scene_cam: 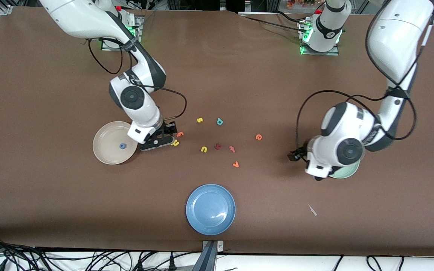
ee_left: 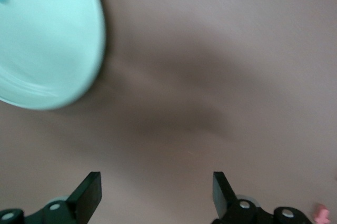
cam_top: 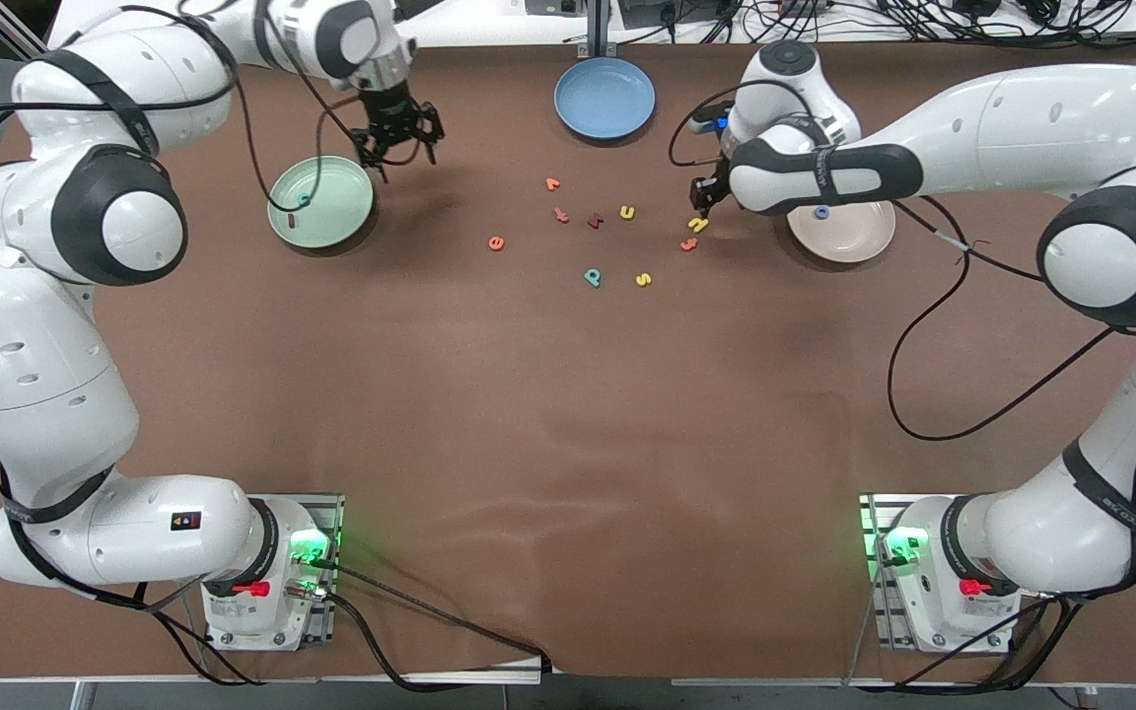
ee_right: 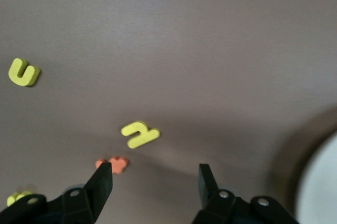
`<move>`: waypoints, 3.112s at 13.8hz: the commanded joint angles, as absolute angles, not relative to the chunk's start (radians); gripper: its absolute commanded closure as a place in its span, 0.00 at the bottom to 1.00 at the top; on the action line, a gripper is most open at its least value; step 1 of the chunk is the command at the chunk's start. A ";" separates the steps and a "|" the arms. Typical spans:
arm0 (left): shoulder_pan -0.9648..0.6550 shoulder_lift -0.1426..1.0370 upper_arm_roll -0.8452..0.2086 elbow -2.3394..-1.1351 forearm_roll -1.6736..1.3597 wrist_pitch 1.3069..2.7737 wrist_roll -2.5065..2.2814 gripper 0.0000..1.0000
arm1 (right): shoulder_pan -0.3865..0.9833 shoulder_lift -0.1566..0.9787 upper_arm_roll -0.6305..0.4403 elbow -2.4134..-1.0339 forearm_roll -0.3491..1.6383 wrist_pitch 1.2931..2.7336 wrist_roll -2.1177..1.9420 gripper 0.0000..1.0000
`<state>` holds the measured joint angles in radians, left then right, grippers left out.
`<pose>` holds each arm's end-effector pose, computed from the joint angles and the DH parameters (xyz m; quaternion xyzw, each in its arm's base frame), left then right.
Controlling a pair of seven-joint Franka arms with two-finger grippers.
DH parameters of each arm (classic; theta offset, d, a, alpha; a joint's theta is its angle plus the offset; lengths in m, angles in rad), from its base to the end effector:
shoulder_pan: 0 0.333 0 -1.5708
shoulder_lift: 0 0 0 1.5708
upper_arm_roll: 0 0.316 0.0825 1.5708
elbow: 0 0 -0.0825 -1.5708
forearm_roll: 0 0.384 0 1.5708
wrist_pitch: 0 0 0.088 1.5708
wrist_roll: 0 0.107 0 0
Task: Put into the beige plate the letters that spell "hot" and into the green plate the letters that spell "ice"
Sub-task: 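Grasp the orange e with the left gripper while the right gripper grasps the yellow n, then drop the e on the green plate while the right gripper drops the n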
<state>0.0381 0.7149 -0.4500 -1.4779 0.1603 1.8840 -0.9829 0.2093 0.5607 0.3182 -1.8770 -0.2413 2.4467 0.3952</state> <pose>0.6505 -0.2170 0.2674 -0.9507 -0.2762 0.1397 0.0169 0.5600 0.3123 0.2273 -0.9909 -0.1324 -0.0192 0.0141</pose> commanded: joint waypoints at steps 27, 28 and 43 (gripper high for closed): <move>-0.117 0.738 -0.439 -1.787 0.230 2.390 -1.591 0.49 | 0.264 0.704 0.290 -1.807 -0.410 2.499 0.781 0.38; -0.117 0.738 -0.439 -1.787 0.230 2.390 -1.591 0.56 | 0.264 0.704 0.290 -1.807 -0.411 2.499 0.781 0.46; 0.134 0.585 -0.445 -1.732 0.232 2.243 -1.168 0.80 | 0.141 0.468 0.285 -1.954 -0.397 2.375 0.461 0.90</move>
<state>0.0511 0.6309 -0.4342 -1.7105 0.1991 2.2964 -1.2908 0.1798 0.5714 0.2832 -1.8363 -0.3961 2.3735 0.5272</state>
